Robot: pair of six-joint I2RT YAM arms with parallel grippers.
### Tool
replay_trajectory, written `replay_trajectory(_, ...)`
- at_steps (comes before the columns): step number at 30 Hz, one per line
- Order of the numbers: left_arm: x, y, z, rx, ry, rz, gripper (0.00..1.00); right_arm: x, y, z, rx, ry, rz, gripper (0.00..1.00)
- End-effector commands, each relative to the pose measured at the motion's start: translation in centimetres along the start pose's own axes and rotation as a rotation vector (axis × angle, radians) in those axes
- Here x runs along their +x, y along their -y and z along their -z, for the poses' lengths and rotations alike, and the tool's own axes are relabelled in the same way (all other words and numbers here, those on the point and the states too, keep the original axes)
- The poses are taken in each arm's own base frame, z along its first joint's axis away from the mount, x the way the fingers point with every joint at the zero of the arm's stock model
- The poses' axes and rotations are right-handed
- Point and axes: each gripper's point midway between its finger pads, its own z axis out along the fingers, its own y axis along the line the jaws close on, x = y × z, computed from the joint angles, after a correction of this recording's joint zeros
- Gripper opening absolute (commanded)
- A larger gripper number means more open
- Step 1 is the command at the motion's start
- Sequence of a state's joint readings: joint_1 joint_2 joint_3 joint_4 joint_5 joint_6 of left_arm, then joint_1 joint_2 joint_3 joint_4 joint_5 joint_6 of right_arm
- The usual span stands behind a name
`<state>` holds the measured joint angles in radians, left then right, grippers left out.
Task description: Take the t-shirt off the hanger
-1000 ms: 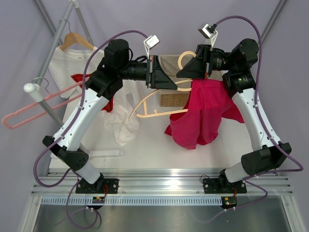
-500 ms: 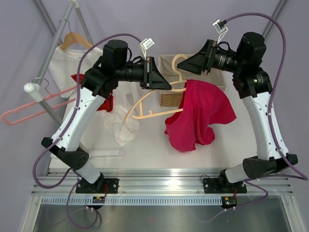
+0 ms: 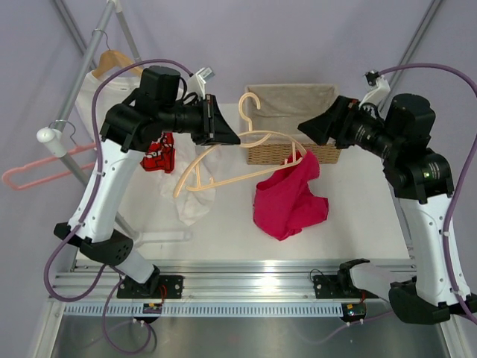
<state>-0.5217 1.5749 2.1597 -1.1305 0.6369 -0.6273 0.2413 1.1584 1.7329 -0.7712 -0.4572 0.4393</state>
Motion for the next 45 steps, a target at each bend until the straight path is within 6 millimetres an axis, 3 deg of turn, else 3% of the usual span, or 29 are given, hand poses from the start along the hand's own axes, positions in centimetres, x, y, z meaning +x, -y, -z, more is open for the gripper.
replay_trajectory(1, 1.0, 2.6, 3.9, 0.035, 0.055, -0.072, 0.0, 3.6, 1.2, 1.0, 0.024, -0.089, 0.005, 0.84)
replay_trajectory(5, 1.8, 2.5, 5.0, 0.012, 0.065, -0.087, 0.0, 8.4, 4.0, 2.2, 0.101, -0.152, -0.017, 0.84)
replay_trajectory(10, 1.0, 2.0, 7.0, -0.065, 0.177, -0.154, 0.0, 11.5, 8.3, 2.6, 0.293, -0.172, -0.109, 0.82)
replay_trajectory(14, -1.8, 2.9, 10.0, -0.118, 0.401, -0.201, 0.0, 13.7, 11.7, 2.2, 0.439, -0.175, -0.208, 0.78)
replay_trajectory(15, -2.5, 3.9, 11.6, -0.106, 0.479, -0.228, 0.0, 13.8, 12.5, 2.3, 0.48, -0.162, -0.212, 0.78)
replay_trajectory(17, -3.8, 4.1, 13.6, -0.145, 0.597, -0.229, 0.0, 14.8, 14.4, 2.0, 0.559, -0.183, -0.233, 0.81)
replay_trajectory(21, -4.7, 6.4, 18.4, -0.11, 0.815, -0.266, 0.0, 17.6, 16.9, 0.8, 0.638, -0.277, -0.264, 0.85)
replay_trajectory(24, -5.1, 7.1, 19.7, -0.082, 0.889, -0.271, 0.0, 19.5, 19.0, 0.2, 0.72, -0.347, -0.276, 0.88)
replay_trajectory(26, -4.8, 7.8, 20.5, -0.052, 0.913, -0.281, 0.0, 20.4, 19.9, -0.6, 0.754, -0.383, -0.264, 0.9)
replay_trajectory(27, -4.8, 8.3, 20.8, -0.036, 0.923, -0.288, 0.0, 20.6, 20.0, -1.2, 0.752, -0.392, -0.256, 0.98)
replay_trajectory(30, -4.7, 9.4, 21.3, -0.001, 0.924, -0.305, 0.0, 24.1, 20.6, -3.6, 0.764, -0.515, -0.251, 0.99)
replay_trajectory(31, -4.4, 9.8, 21.3, 0.018, 0.913, -0.319, 0.0, 25.2, 19.9, -4.2, 0.748, -0.549, -0.231, 1.0)
replay_trajectory(33, -4.3, 11.0, 22.0, 0.059, 0.926, -0.358, 0.0, 26.6, 20.0, -4.8, 0.761, -0.569, -0.215, 0.99)
replay_trajectory(40, -3.6, 12.8, 24.0, 0.117, 0.993, -0.453, 0.0, 30.1, 21.7, -5.9, 0.769, -0.629, -0.218, 0.99)
replay_trajectory(45, -3.7, 13.5, 25.0, 0.134, 1.027, -0.47, 0.0, 30.9, 22.0, -7.0, 0.759, -0.645, -0.188, 1.0)
